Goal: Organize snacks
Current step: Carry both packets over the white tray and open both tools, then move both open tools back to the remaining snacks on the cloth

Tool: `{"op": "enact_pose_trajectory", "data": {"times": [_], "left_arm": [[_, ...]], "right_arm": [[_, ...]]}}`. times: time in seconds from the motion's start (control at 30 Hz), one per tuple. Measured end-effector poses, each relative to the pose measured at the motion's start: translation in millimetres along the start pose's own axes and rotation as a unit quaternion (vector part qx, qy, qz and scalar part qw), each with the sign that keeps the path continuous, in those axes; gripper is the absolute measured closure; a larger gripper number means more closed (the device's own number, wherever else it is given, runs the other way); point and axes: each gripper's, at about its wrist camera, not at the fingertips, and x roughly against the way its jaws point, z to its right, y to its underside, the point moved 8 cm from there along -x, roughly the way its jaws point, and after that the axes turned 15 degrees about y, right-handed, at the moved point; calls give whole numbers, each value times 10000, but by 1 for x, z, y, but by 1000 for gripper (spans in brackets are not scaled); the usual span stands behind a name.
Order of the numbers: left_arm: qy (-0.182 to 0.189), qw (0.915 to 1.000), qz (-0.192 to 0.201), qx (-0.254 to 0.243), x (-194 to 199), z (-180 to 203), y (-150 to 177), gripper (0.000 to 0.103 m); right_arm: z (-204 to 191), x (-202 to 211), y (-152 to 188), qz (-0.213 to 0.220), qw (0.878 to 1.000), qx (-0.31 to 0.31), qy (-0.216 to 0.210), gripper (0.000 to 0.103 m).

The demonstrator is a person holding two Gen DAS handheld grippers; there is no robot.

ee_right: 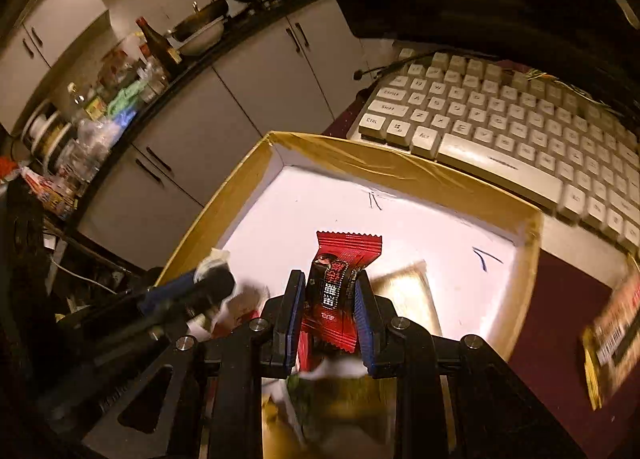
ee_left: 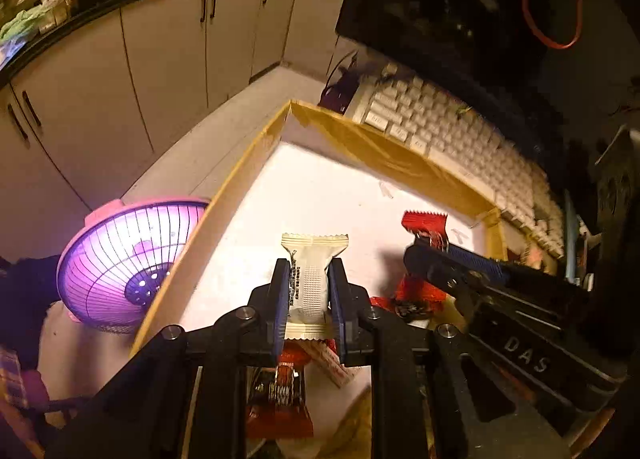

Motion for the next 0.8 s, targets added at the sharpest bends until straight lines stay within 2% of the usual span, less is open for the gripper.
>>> {"op": "enact_pose_trajectory", "data": {"times": [0.1,0.17,0.2,0.23,0.3,0.33,0.4,0.43,0.5,0.63,0.67,0.73,0.8], "left_arm": [[-76,9998,-158,132,-10,-5,4,85],[-124,9996,-216,136,-9,-9,9,77],[-137,9996,-221,132,-8,-10,10,72],[-107,9997,-179,122,-4,-8,12,65],[-51,10000,-37,66,5,-3,13,55],[-34,10000,87,-2,13,2,15,49],[-90,9993,331,-138,30,12,21,42],[-138,9986,464,-205,39,18,25,42],[-152,9972,638,-367,54,30,35,40],[182,9947,830,-574,74,63,67,33],[281,9942,796,-666,76,72,75,33],[374,9934,700,-824,76,89,90,33],[514,9919,643,-964,75,107,101,33]], "right_arm": [[-1,-9,0,-54,10000,36,29,75],[1,-6,0,-20,9999,-51,-100,71],[4,-3,1,14,9999,-94,-116,66],[7,3,1,102,9997,-152,-133,58],[15,21,2,315,9989,-310,-185,50],[21,31,4,403,9982,-391,-194,48],[32,56,12,655,9960,-540,-287,43],[39,68,17,777,9946,-601,-320,38],[54,91,32,1018,9918,-696,-332,34],[85,123,72,1268,9872,-891,-374,34],[95,130,82,1362,9851,-995,-325,34],[122,143,103,1616,9784,-1284,74,33],[140,147,119,1652,9761,-1384,264,32]]}}
